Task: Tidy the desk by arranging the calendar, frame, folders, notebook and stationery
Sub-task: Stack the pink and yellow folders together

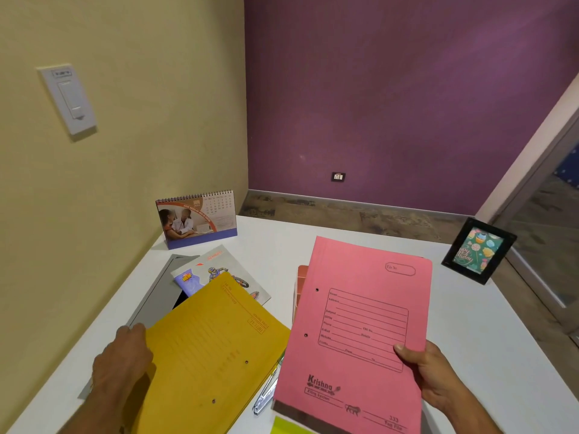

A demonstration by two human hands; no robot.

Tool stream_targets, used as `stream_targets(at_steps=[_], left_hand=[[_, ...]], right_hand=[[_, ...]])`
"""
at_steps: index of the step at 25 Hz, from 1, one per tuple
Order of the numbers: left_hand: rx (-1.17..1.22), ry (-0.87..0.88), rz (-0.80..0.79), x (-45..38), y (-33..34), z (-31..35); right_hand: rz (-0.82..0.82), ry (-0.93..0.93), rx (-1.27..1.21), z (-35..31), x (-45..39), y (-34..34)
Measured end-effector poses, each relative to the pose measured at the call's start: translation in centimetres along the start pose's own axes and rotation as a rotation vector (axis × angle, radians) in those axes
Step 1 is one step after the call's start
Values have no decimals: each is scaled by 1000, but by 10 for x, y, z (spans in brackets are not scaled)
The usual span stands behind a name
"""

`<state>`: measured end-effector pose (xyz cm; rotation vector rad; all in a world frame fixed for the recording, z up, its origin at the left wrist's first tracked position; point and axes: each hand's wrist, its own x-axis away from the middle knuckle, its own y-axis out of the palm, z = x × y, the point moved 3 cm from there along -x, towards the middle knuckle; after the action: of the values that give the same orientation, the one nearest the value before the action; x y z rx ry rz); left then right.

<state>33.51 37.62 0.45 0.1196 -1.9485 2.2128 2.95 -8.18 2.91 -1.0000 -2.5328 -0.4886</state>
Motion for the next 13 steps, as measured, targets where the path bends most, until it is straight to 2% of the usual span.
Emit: stream_targets(at_steps=[5,13], left_hand=[[86,140,43,-15,-62,30],[57,465,116,10,-186,124]], right_hand=[[-71,-18,30,-2,3,9],[-462,-223,384,-59,20,70]])
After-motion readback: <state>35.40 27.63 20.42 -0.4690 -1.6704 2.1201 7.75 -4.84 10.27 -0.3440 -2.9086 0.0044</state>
